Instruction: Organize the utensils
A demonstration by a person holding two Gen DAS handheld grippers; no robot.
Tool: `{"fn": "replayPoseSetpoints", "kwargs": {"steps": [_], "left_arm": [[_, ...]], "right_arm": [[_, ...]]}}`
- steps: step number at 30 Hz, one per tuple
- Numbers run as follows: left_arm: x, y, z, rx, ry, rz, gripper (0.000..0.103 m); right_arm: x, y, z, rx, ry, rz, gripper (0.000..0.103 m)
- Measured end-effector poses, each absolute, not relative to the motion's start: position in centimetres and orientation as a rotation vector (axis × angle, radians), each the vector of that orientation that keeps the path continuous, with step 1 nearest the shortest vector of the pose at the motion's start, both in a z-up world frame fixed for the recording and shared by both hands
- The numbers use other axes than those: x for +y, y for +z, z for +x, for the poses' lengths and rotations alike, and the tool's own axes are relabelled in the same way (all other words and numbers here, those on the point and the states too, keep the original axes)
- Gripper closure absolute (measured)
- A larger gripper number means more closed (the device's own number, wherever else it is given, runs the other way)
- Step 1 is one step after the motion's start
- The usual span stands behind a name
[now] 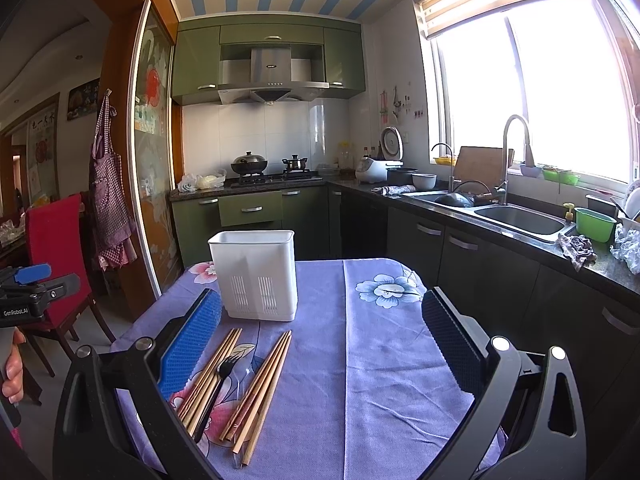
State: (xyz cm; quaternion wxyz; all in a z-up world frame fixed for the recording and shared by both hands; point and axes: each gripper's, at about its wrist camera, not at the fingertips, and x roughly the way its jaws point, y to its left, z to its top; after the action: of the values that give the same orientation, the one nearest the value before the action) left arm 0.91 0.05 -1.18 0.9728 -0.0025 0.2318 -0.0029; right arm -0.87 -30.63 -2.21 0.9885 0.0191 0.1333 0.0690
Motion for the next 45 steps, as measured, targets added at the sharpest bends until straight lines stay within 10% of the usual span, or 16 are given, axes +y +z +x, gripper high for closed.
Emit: {"fn": "replayPoseSetpoints", "kwargs": {"steps": [24,37,45], "left_arm": [[-0.1,-1.6,1.5,0.498,-0.007,0.003,0.006],[-3.2,-6.1,12.1,0.838,-0.103,0.009,0.006],[-7.5,-11.2,17.4,1.106,-0.190,0.020,0.046]], "right_arm": [[-30.6,-2.8,0.0,0.300,0.131,0.034,0.004],[-32.8,-6.3,8.5,0.578,0.191,0.075,0.011],[-34.6,-9.1,11.1,0.657,0.169,0.112,0.022]]}}
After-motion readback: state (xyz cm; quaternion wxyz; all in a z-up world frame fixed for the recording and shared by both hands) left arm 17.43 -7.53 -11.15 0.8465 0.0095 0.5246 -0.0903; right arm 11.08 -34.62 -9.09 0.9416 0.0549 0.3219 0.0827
